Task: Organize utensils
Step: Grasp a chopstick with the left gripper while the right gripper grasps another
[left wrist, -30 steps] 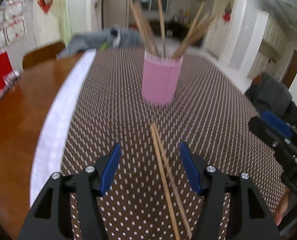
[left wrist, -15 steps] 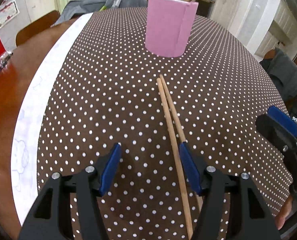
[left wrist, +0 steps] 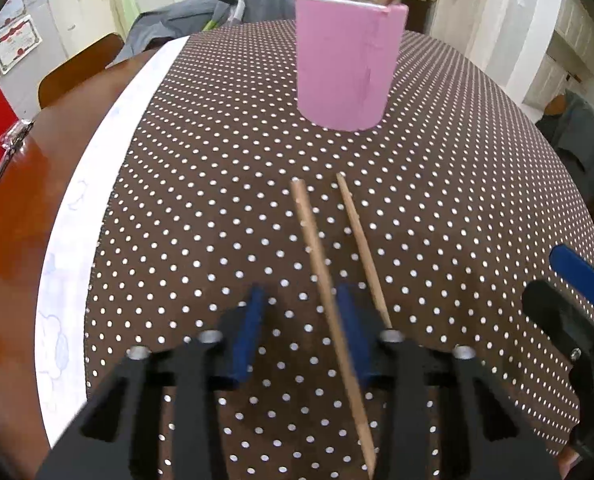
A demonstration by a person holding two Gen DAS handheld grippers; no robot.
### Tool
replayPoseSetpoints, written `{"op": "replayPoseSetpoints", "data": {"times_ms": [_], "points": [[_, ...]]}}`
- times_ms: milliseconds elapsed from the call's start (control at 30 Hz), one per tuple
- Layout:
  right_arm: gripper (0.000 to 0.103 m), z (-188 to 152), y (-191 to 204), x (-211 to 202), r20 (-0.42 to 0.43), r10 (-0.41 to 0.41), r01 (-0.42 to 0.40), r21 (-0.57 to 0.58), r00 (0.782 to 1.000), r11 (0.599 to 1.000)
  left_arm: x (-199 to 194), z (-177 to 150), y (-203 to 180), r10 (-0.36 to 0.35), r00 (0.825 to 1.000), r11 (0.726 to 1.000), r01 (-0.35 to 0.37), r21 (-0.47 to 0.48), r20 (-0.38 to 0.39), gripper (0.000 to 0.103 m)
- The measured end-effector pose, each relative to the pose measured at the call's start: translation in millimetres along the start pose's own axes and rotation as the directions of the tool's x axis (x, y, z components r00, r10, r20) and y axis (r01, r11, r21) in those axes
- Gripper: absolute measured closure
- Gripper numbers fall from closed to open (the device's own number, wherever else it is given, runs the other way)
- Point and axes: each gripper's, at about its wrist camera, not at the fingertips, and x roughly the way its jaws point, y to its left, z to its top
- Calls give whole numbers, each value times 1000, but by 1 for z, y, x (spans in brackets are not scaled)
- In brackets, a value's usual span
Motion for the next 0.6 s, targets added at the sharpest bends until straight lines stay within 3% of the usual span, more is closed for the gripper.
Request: {"op": "replayPoseSetpoints", "data": {"times_ms": [100, 367, 600], "points": [[40, 4, 3, 5, -19, 7, -7, -6, 1000, 1000, 1, 0, 9, -22, 1000, 999, 22, -28, 4, 96], [40, 12, 32, 34, -171, 50, -56, -33, 984, 998, -12, -6, 32, -94, 992, 985, 105, -134, 88, 97], [43, 19, 71, 59, -285, 22, -57, -113, 958, 992, -37, -9, 49, -108, 975, 973, 143, -180, 192, 97]]}}
